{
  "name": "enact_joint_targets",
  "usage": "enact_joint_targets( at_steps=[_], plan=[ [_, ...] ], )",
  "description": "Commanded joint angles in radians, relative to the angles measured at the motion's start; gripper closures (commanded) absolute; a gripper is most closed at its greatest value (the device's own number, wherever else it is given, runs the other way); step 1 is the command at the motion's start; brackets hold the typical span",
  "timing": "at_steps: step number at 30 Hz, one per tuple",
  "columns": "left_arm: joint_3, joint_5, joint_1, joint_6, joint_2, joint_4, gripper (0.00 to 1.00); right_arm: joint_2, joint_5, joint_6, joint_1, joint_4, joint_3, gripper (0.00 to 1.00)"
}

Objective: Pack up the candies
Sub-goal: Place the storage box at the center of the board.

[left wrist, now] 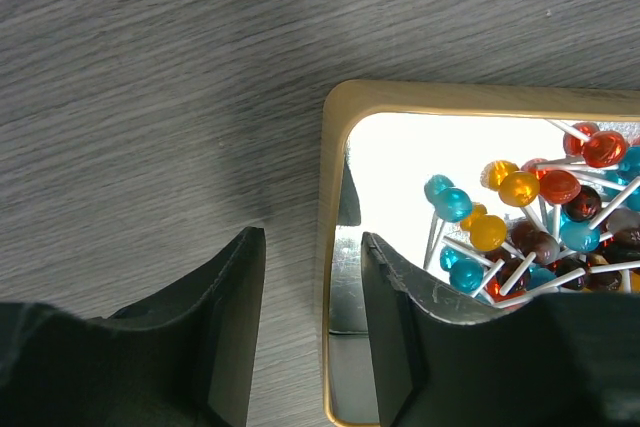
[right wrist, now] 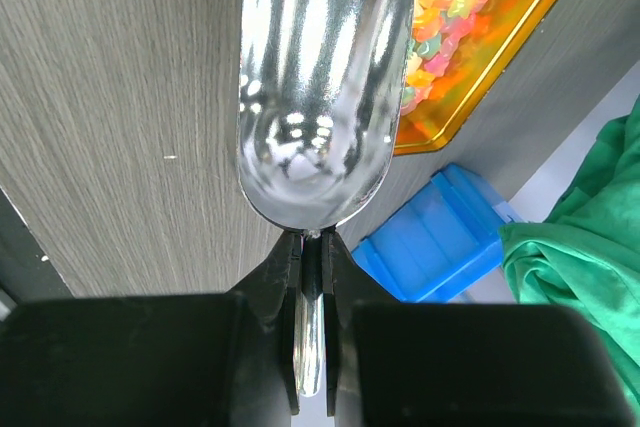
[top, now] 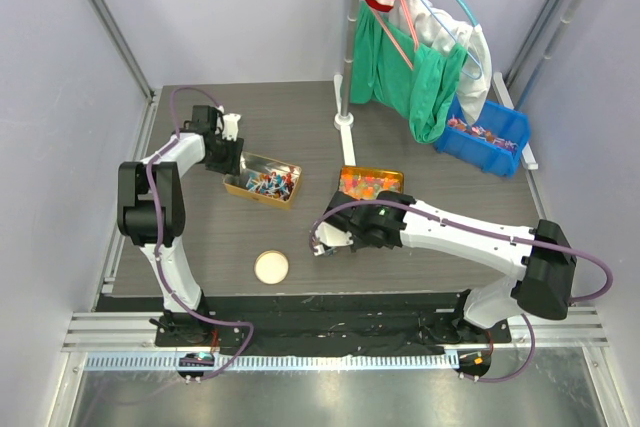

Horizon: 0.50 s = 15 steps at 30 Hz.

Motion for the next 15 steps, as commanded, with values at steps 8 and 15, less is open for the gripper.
enact_joint_targets(
  at_steps=[8,15],
  plan=[
    [0.035,0.031,0.007,-0.003,-0.001,0.014,0.41,-0.024,0.024,-0.019,0.018,0.101,0.113,0.99],
    [0.026,0.03,0.007,0.002,-0.015,0.014,0.19,0.001,-0.018,0.013,0.084,0.195,0.093,0.99]
  ],
)
